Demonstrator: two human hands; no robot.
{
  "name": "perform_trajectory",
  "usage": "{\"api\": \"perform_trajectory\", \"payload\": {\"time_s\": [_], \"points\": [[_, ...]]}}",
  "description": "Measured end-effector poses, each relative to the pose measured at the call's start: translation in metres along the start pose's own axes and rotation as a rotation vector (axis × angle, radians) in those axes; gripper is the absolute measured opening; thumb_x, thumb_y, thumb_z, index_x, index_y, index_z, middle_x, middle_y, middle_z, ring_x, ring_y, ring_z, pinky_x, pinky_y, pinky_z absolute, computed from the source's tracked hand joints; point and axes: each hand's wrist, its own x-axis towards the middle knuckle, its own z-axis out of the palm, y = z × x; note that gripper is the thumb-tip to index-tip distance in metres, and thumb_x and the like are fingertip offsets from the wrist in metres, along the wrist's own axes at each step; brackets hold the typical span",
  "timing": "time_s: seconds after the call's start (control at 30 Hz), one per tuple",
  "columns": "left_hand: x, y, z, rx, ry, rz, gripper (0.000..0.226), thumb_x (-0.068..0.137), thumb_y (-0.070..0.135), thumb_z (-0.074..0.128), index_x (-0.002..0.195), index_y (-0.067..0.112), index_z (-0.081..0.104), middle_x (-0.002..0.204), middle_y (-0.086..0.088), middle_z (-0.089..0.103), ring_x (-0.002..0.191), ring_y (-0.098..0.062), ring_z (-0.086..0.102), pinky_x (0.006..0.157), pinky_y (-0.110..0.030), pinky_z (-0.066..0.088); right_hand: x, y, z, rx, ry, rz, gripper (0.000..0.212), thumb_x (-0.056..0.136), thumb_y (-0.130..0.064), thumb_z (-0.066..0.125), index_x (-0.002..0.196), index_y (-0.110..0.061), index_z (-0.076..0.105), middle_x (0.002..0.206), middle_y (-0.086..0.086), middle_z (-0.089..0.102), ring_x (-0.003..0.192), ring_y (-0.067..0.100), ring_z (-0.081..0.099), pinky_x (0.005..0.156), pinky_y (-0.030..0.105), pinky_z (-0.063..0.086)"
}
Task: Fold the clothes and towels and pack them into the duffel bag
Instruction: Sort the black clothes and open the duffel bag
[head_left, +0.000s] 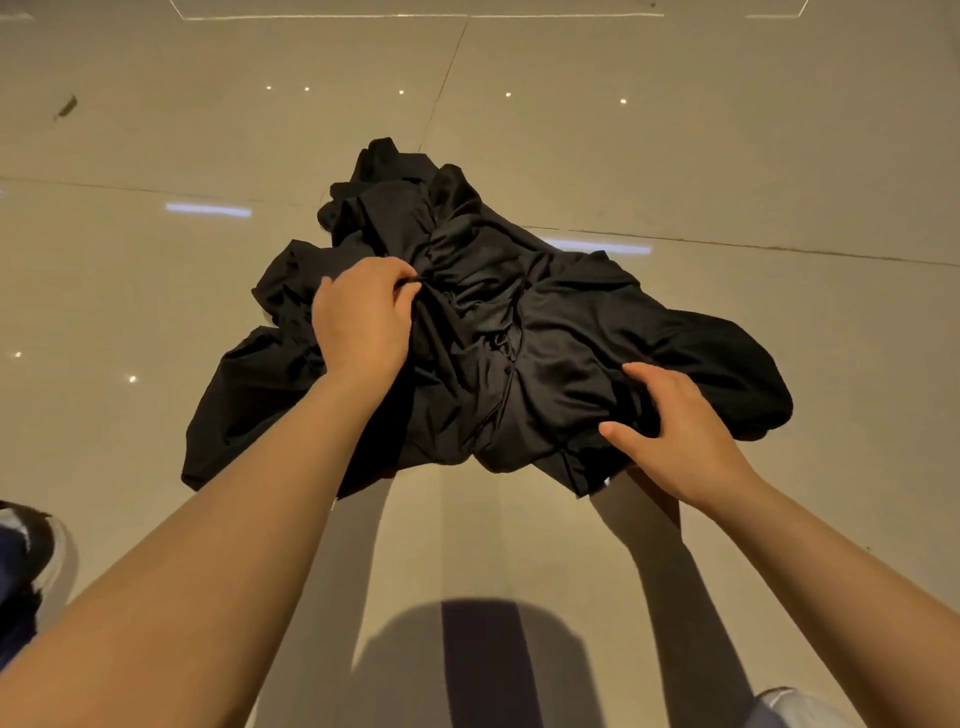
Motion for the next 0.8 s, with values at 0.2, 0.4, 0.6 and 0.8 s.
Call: {"api": "perform_trajectory", "payload": {"time_s": [0.2, 0.4, 0.6, 0.8], "points": [[0.005, 0.021, -0.102, -0.479, 0.15, -0.002, 0.013, 0.095, 0.022, 0.056, 0.101, 0.021, 0.068, 0.093, 0.013, 0.066, 0.089, -0.01, 0.062, 0.082, -0.028, 0.05, -0.046, -0.058, -0.031, 0.031, -0.003, -0.02, 0.058, 0.09, -0.031, 0.064, 0.143, -0.026, 0.039, 0.141, 0.001, 0.044, 0.128, 0.02, 0.045, 0.099, 0.031, 0.038], [-0.015, 0.033, -0.247, -0.655, 0.152, 0.13, 0.012, 0.094, 0.018, 0.06, 0.094, 0.028, 0.064, 0.085, 0.026, 0.059, 0.079, 0.006, 0.057, 0.076, -0.009, 0.047, -0.127, -0.159, -0.069, 0.153, 0.097, -0.163, 0.046, 0.092, -0.031, 0.062, 0.135, -0.033, 0.046, 0.131, -0.003, 0.051, 0.119, 0.016, 0.052, 0.095, 0.031, 0.043], [-0.085, 0.044, -0.364, -0.992, 0.095, 0.149, 0.01, 0.092, 0.019, 0.063, 0.095, 0.027, 0.067, 0.097, 0.005, 0.069, 0.095, -0.014, 0.065, 0.089, -0.036, 0.055, -0.24, -0.259, -0.099, 0.201, 0.262, -0.311, 0.035, 0.091, -0.03, 0.063, 0.126, -0.031, 0.057, 0.118, -0.006, 0.058, 0.105, 0.011, 0.057, 0.085, 0.026, 0.047], [-0.166, 0.065, -0.439, -1.125, -0.081, 0.255, 0.016, 0.093, 0.016, 0.062, 0.089, 0.032, 0.064, 0.098, 0.002, 0.068, 0.101, -0.015, 0.063, 0.092, -0.037, 0.054, -0.362, -0.299, -0.113, 0.195, 0.469, -0.217, 0.015, 0.091, -0.018, 0.064, 0.104, -0.024, 0.061, 0.098, -0.004, 0.062, 0.091, 0.016, 0.06, 0.082, 0.03, 0.052]]}}
